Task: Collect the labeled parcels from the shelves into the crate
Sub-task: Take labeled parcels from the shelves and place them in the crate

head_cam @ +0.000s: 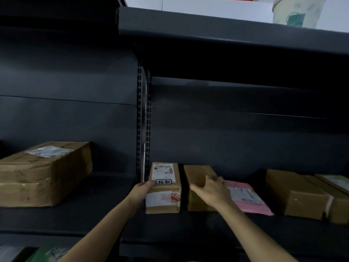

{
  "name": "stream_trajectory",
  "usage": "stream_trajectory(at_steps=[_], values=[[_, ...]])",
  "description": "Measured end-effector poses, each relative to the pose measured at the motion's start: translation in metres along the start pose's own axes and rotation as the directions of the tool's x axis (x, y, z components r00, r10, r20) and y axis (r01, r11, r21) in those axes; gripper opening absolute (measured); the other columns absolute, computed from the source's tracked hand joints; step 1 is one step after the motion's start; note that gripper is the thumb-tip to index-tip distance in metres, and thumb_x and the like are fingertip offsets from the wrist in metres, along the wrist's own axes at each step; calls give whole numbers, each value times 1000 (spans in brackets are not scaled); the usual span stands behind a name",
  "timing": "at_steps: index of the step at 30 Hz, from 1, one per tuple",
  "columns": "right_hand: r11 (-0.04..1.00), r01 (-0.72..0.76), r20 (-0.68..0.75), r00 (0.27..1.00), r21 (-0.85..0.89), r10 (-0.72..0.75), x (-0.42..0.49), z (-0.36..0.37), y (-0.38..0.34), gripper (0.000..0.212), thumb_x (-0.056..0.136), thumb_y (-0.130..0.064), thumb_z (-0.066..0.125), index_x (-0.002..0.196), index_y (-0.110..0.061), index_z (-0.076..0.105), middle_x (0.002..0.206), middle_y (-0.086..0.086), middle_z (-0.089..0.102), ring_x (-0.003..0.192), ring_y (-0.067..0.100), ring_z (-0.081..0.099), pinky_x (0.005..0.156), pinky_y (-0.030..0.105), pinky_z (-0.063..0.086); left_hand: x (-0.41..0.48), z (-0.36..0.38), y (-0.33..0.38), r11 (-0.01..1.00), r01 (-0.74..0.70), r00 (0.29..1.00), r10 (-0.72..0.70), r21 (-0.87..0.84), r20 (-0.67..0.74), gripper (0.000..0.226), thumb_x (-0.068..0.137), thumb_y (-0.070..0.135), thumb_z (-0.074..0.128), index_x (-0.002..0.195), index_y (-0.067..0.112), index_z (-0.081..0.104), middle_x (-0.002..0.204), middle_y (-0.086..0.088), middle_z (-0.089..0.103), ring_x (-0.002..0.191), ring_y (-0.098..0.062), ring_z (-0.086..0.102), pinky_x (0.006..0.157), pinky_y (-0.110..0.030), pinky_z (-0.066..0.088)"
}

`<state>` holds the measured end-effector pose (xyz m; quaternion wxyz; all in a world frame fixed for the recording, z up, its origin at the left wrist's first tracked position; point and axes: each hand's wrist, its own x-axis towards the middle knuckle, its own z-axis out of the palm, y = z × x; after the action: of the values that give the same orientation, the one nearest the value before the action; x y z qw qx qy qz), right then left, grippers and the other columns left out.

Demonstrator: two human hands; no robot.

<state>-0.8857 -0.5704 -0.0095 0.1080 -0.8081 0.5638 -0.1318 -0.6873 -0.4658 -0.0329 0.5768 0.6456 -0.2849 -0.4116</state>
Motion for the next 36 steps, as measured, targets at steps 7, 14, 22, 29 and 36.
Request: stream_trajectory(at_steps=[7,14,22,29,36], values=[[999,17,-34,999,37,-16,-11,0,-3,90,65,-76,54,133,-21,35,136,18,36,123,36,38,97,43,41,-10,8,-1,996,33,990,-21,-79,142,32,94,27,50,116,6,57,103,-14,67,90,-25,63,81,-35,50],[958,9,-92,996,285,18,-22,-9,-5,83,72,-64,61,135,-15,37,134,16,45,125,34,39,98,40,39,-15,5,-2,993,-45,976,68,-111,206,30,91,26,52,120,34,55,116,-6,65,101,-24,62,71,-34,54],[665,-66,61,998,744,32,-18,-6,9,71,81,-63,50,134,-17,42,138,7,46,124,27,44,102,39,37,-12,-24,-7,962,-167,984,175,-215,21,25,87,23,59,110,32,55,110,-8,65,95,-25,64,66,-35,52],[787,-53,-43,994,615,100,-11,-10,22,44,97,-40,36,116,-6,55,117,17,57,102,30,53,93,43,44,-12,-31,-19,963,-167,979,188,-212,84,46,75,36,66,119,26,59,114,-10,68,101,-29,65,68,-37,54],[981,62,-299,954,183,-5,-11,-14,-5,52,93,-51,35,129,-14,44,126,16,49,114,31,45,88,39,44,-5,-34,-22,966,-150,983,168,-211,68,64,68,43,71,127,25,53,115,-10,68,106,-32,64,85,-46,53]])
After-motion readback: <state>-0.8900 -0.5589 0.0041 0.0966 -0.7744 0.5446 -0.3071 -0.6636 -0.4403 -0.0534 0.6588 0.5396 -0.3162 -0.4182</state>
